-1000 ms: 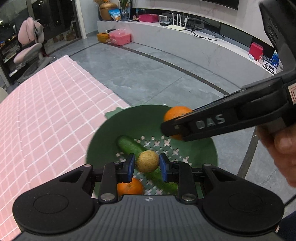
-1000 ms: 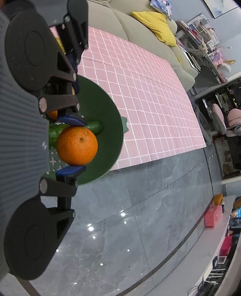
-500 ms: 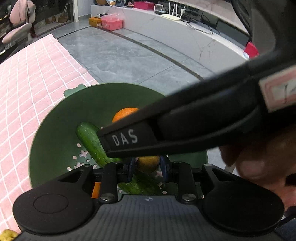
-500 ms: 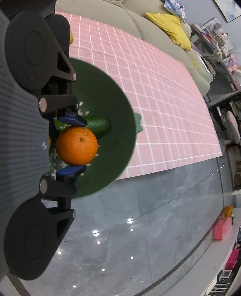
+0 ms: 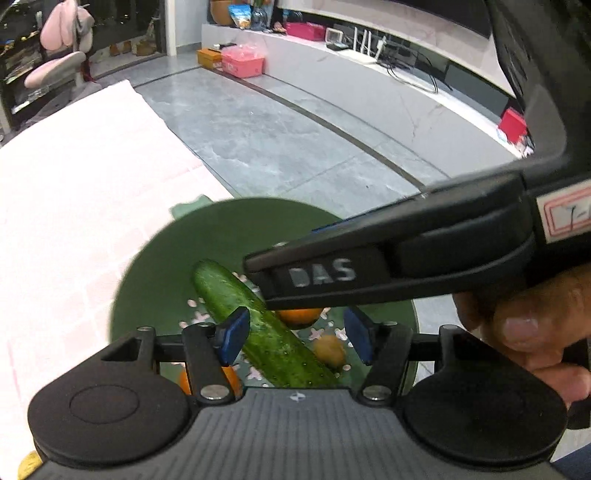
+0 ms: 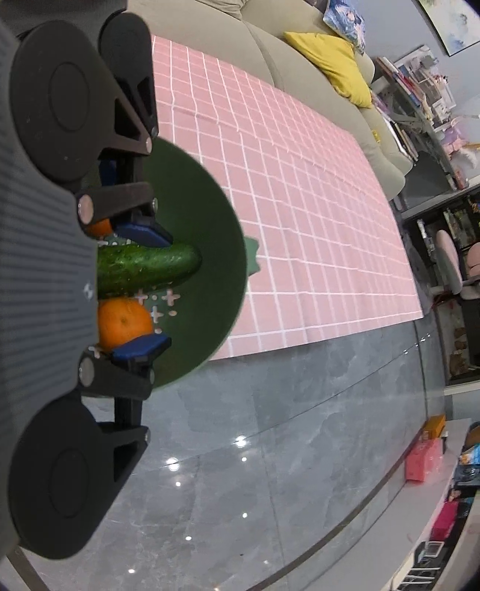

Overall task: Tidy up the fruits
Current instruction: 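Carry orange and kiwi into the green colander and open both grippers, then grasp another orange with the right gripper while the left gripper grasps the pear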

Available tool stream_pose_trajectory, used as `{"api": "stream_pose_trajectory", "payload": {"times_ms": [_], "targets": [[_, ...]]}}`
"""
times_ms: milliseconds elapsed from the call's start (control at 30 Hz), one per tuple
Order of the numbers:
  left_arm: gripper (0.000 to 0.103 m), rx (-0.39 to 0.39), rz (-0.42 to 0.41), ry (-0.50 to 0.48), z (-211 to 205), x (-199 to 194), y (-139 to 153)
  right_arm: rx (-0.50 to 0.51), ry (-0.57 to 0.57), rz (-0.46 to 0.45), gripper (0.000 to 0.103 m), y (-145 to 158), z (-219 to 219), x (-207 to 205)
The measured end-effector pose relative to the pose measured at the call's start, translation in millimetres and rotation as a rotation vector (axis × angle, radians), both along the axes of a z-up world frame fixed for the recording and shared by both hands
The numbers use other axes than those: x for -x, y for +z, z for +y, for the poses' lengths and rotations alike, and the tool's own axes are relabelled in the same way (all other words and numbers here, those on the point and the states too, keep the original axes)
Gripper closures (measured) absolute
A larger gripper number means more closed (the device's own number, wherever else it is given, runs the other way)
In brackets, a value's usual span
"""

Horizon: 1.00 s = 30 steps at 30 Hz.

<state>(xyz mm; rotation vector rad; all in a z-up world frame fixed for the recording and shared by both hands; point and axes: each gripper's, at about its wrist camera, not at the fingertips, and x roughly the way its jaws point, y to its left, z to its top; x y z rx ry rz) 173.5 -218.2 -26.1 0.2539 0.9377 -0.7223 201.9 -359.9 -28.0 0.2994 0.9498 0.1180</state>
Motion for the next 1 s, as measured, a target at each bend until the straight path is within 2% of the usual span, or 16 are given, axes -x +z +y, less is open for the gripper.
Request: {"api": "stream_pose_trajectory", "payload": {"times_ms": [133, 300, 467, 600, 767, 900, 1000], "targets": [[0.034, 0.010, -0.032, 0.039, 24, 10, 17, 0.002, 0.011, -0.023, 0.053, 9, 2, 3], [0.034, 0.004, -0.095, 0.127, 74, 29, 46, 0.013, 0.033, -0.045, 0.053, 19, 9, 12], [0.033, 0.000, -0.098, 0.228, 129, 55, 60, 0.037, 0.063, -0.061, 0.053, 27, 24, 25], [0.031, -0.005, -0.092, 0.298, 161, 75, 64, 0.027, 0.095, -0.087, 0.053, 40, 49, 39], [0.031, -0.033, -0.089, 0.323, 190, 89, 60, 0.046, 0.159, -0.125, 0.054, 53, 84, 61], [0.031, -0.042, -0.094, 0.341, 206, 99, 53, 0.061, 0.199, -0.126, 0.054, 54, 106, 86], [0.029, -0.018, -0.073, 0.372, 218, 105, 39, 0.067, 0.227, -0.110, 0.054, 47, 116, 109]]}}
